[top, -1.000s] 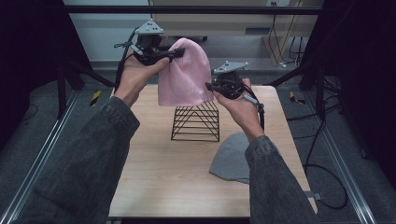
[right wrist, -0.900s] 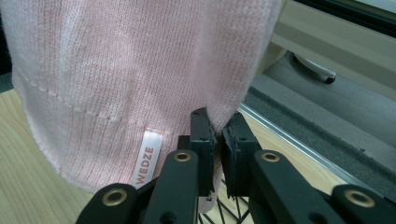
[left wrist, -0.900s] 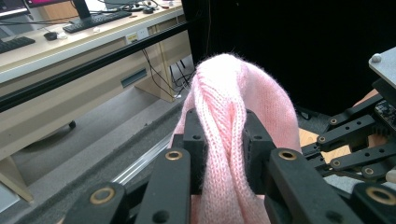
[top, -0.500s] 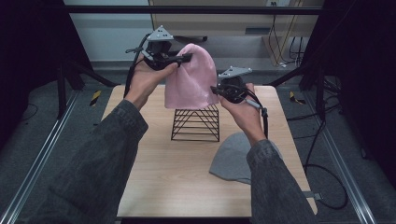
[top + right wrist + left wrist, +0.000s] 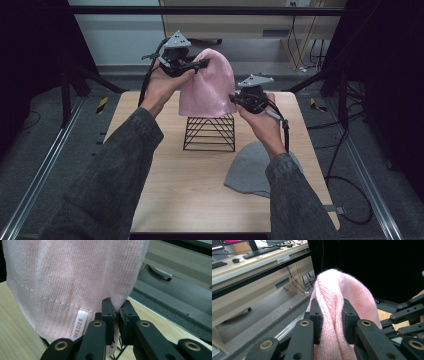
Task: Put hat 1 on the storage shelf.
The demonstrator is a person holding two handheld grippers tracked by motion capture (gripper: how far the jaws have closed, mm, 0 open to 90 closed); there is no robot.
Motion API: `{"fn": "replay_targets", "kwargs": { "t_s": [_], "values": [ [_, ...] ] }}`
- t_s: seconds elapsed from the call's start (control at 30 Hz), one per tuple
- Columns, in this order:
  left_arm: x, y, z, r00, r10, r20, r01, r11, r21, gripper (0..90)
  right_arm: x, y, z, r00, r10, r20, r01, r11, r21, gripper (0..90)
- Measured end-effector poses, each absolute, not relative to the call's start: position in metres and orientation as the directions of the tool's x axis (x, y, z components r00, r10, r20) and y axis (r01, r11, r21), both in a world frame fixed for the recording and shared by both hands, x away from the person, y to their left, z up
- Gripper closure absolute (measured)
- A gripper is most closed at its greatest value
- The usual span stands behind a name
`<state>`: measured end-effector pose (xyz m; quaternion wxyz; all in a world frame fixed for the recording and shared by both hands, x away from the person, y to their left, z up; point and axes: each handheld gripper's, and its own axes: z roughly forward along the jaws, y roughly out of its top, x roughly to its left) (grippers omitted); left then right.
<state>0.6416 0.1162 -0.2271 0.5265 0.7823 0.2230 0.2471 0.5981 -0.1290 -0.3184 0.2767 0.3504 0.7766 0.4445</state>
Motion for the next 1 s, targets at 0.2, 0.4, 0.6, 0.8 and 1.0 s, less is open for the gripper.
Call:
{"fn": "replay_targets", "kwargs": {
  "t_s": [0.2, 0.4, 0.6, 0.8, 1.0],
  "values": [
    [0.646, 0.115, -0.228, 0.782, 0.602, 0.163, 0.073, -0.349, 0.934, 75.1, 0.601, -0.13, -0.319, -0.585, 0.802, -0.123, 0.297, 0.353, 0.887, 83.6],
    [0.651, 0.116, -0.236, 0.785, 0.597, 0.166, 0.072, -0.354, 0.932, 75.1, 0.603, -0.127, -0.327, -0.579, 0.803, -0.144, 0.292, 0.368, 0.883, 83.6],
    [0.652, 0.117, -0.248, 0.789, 0.593, 0.158, 0.073, -0.347, 0.935, 75.0, 0.602, -0.127, -0.335, -0.584, 0.799, -0.145, 0.29, 0.373, 0.881, 83.6],
    [0.647, 0.119, -0.256, 0.795, 0.587, 0.153, 0.07, -0.339, 0.938, 74.7, 0.594, -0.125, -0.344, -0.592, 0.787, -0.173, 0.277, 0.4, 0.874, 83.6],
    [0.64, 0.119, -0.27, 0.803, 0.581, 0.135, 0.089, -0.34, 0.936, 74.2, 0.586, -0.127, -0.358, -0.602, 0.782, -0.162, 0.29, 0.402, 0.868, 83.6]
  ]
}}
